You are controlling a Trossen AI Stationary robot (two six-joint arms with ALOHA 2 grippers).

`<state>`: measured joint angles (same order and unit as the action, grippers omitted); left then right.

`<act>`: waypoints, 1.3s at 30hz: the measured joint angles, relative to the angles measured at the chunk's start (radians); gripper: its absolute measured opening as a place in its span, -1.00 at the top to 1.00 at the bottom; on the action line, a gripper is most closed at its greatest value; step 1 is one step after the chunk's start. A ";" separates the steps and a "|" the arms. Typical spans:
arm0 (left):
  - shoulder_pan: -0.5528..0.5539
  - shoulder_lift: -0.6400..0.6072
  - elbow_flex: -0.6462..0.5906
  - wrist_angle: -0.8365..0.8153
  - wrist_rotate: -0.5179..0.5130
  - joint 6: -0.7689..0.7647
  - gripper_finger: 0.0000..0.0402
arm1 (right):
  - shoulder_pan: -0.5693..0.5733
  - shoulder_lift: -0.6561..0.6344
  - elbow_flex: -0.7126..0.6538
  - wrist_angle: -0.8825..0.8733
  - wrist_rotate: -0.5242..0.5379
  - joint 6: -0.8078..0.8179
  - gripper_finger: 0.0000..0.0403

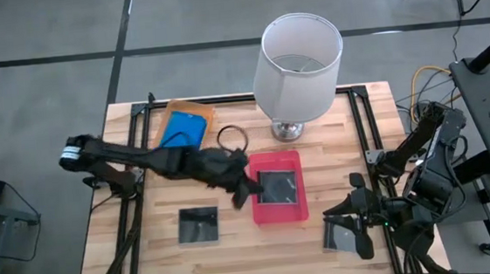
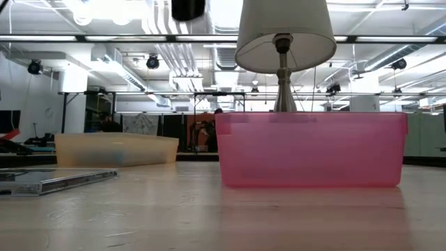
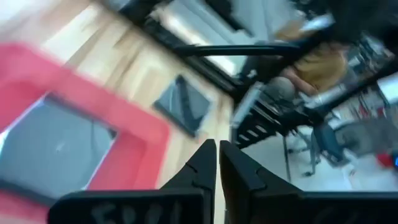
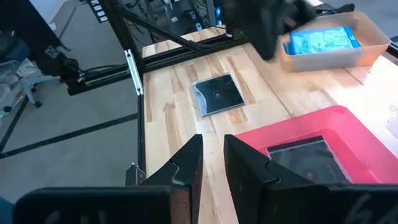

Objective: Pick & place jewel cases by type
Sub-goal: Adjust the pink bin

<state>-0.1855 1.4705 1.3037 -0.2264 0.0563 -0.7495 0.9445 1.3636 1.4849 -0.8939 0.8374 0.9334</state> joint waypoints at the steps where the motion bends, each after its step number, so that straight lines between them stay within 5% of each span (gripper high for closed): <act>1: -0.031 -0.020 0.000 0.001 -0.022 0.037 1.00 | 0.000 0.000 0.000 0.005 -0.001 -0.002 0.71; 12: -0.322 -0.145 0.000 0.013 -0.354 0.277 1.00 | -0.012 0.000 0.000 0.128 -0.089 0.007 0.71; 16: -0.360 -0.143 0.000 -0.031 -0.376 0.275 1.00 | -0.017 0.009 0.001 0.143 -0.103 0.054 0.71; 26: -0.353 -0.125 -0.001 -0.045 -0.379 0.268 1.00 | -0.138 0.185 0.111 0.145 -0.356 0.009 0.71; 30: -0.353 -0.130 -0.001 -0.046 -0.378 0.269 1.00 | -0.158 0.290 0.197 -0.037 -0.419 0.053 0.71; 39: -0.354 -0.132 -0.001 -0.045 -0.376 0.250 1.00 | -0.156 0.428 0.350 -0.622 -0.367 0.373 0.79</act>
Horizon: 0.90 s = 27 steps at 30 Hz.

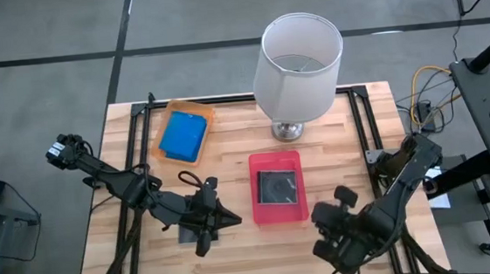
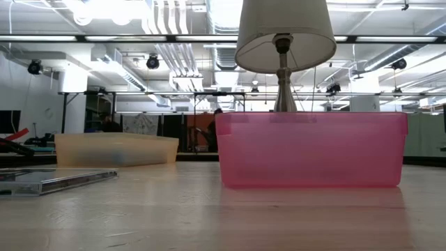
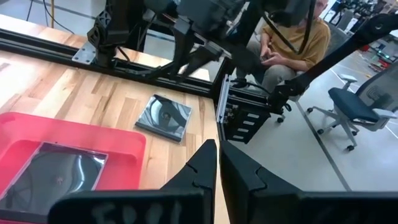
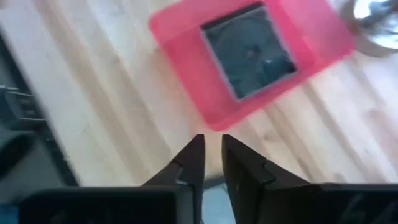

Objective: Pick & place jewel cases by type
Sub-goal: Adjust the pink bin

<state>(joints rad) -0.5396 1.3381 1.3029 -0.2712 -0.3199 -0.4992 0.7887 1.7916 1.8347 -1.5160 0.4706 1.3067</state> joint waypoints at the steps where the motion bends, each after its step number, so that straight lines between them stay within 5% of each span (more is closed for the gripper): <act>1: 0.000 0.000 0.000 0.000 0.000 0.000 1.00 | -0.002 0.002 0.001 -0.005 0.000 0.001 0.84; 14: -0.002 -0.001 0.000 0.012 0.000 -0.002 1.00 | -0.081 -0.026 -0.215 0.006 -0.003 0.119 0.96; 27: -0.003 -0.001 0.000 0.013 0.000 0.003 1.00 | -0.086 -0.102 -0.532 0.229 -0.086 0.268 0.96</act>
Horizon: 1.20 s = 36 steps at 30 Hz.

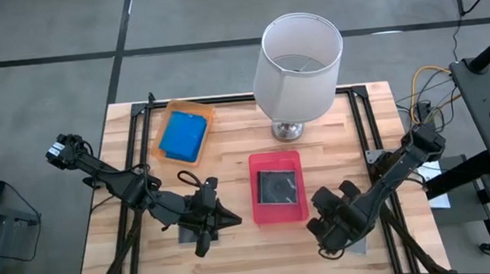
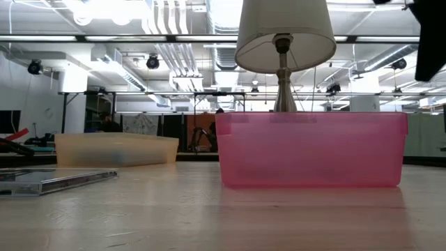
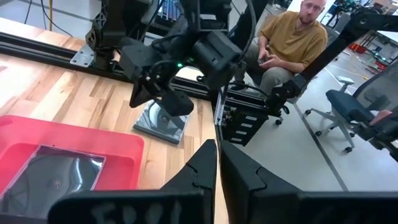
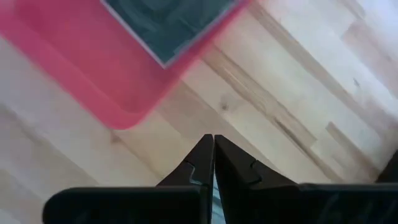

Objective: Pick & place jewel cases by type
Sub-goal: Adjust the pink bin

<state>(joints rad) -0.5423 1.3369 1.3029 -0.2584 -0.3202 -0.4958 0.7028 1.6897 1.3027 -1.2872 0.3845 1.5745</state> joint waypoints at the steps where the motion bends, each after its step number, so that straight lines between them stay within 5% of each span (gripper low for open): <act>1: 0.000 0.000 0.000 0.000 0.000 0.000 1.00 | -0.003 -0.005 -0.015 0.014 -0.007 0.007 0.96; 12: 0.000 0.000 0.000 0.004 0.000 0.002 1.00 | -0.105 -0.019 -0.155 0.106 -0.027 0.081 0.96; 18: 0.000 0.000 0.000 0.004 -0.001 0.002 1.00 | -0.166 -0.019 -0.216 0.310 -0.046 0.034 0.96; 36: 0.000 0.000 0.000 0.003 -0.003 0.000 1.00 | -0.300 -0.019 -0.293 0.614 0.078 -0.063 0.96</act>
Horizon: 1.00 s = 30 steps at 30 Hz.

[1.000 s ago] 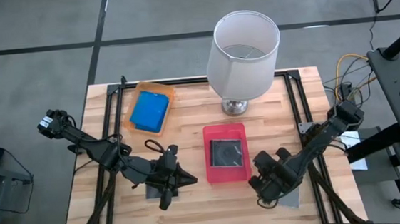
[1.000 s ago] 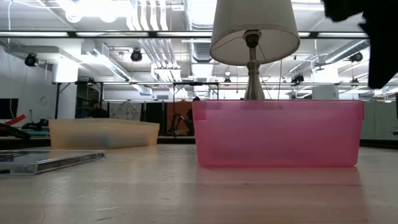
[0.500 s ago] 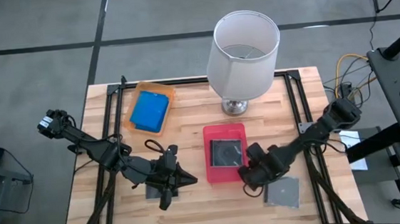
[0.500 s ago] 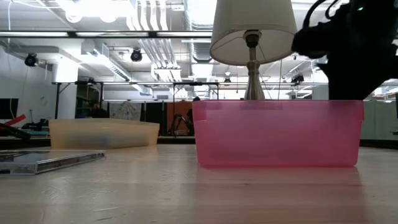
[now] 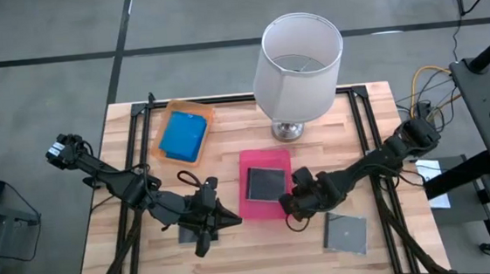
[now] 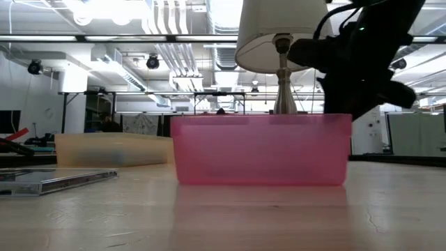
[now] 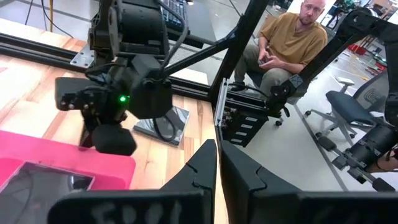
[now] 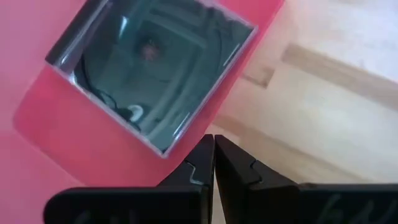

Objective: Pick & place jewel cases by type
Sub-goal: Adjust the pink bin

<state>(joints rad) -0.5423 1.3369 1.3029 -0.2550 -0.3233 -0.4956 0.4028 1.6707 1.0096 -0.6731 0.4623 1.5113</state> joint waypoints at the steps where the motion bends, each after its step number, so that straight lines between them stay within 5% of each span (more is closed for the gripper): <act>1: 0.000 0.000 0.000 0.000 0.000 0.000 1.00 | -0.008 0.000 0.000 0.004 0.012 -0.002 0.96; 12: 0.000 0.000 0.000 0.000 -0.001 -0.019 1.00 | -0.070 -0.019 0.029 -0.017 0.041 -0.146 0.96; 18: 0.000 -0.002 0.000 -0.010 -0.011 -0.030 1.00 | -0.010 -0.124 0.132 -0.226 0.032 -0.165 0.96; 22: 0.000 -0.002 0.000 -0.008 -0.012 -0.027 1.00 | 0.056 -0.183 0.200 -0.215 -0.021 -0.176 0.96; 30: 0.000 -0.002 0.000 -0.007 -0.018 -0.026 1.00 | 0.183 -0.103 0.282 -0.200 -0.127 -0.088 0.96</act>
<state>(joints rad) -0.5426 1.3346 1.3029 -0.2616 -0.3412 -0.5217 0.5860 1.5681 1.2917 -0.8727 0.3354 1.4233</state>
